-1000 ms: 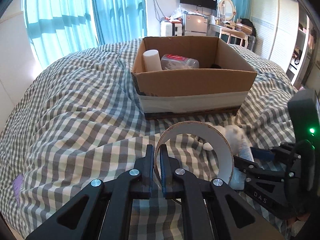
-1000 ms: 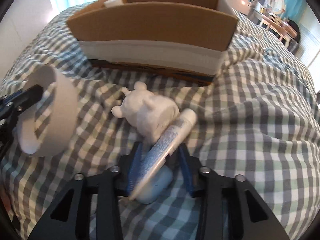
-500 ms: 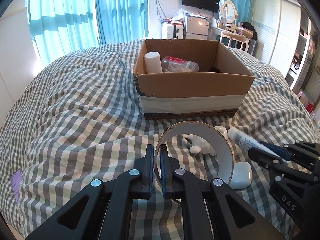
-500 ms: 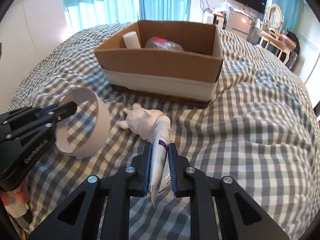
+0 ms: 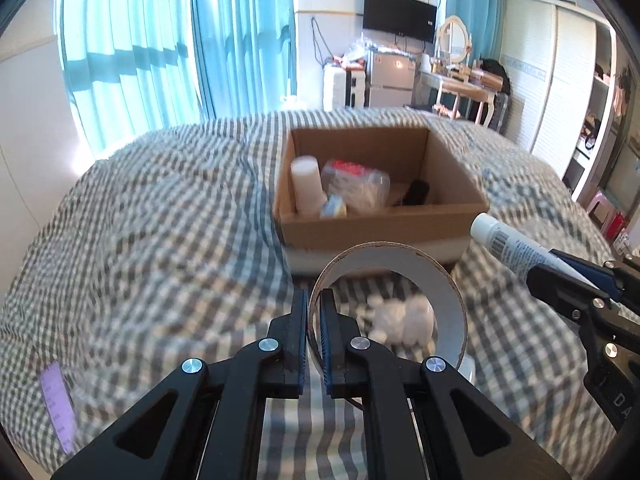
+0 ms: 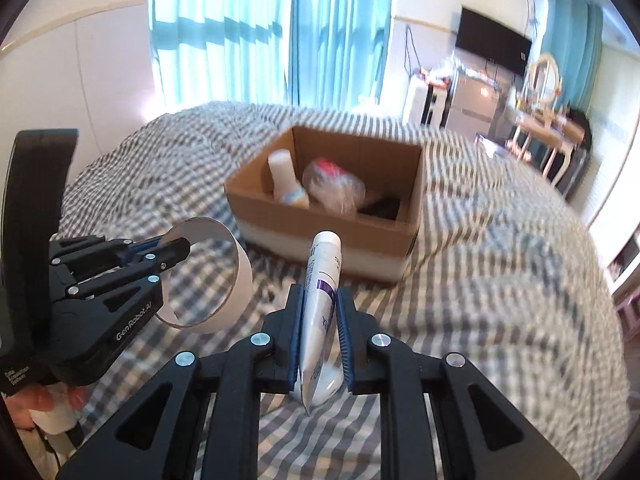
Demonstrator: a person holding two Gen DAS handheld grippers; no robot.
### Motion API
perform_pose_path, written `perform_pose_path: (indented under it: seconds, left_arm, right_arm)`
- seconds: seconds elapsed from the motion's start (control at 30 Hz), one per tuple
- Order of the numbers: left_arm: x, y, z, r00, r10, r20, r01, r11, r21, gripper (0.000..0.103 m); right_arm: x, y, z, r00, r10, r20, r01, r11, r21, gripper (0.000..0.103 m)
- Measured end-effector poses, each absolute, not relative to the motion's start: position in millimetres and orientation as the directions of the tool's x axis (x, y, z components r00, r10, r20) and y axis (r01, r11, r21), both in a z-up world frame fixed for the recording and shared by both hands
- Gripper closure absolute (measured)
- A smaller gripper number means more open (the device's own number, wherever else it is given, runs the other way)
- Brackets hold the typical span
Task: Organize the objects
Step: 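Carry the tape roll and tube over the open box with both tools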
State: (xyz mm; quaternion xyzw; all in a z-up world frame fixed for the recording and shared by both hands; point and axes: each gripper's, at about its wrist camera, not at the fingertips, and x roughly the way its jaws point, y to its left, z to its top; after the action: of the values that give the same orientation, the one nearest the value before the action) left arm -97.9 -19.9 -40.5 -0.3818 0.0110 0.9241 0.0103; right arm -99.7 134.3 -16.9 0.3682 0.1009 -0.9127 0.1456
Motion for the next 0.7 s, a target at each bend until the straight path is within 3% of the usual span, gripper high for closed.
perform_pose_path:
  seconds: [0.4, 0.7]
  left_arm:
    - [-165, -23, 29, -0.774, 0.009, -0.633, -0.026, -1.000, 0.017, 0.097]
    - [-236, -24, 8, -0.740, -0.022, -0.672, -0.013, -0.999, 0.048, 0.097]
  right_arm:
    - [-150, 119, 55, -0.768, -0.208, -0.606, 0.356, -0.925, -0.132, 0.087]
    - [-225, 116, 53, -0.748, -0.222, -0.625, 0.357, -0.929, -0.098, 0.087]
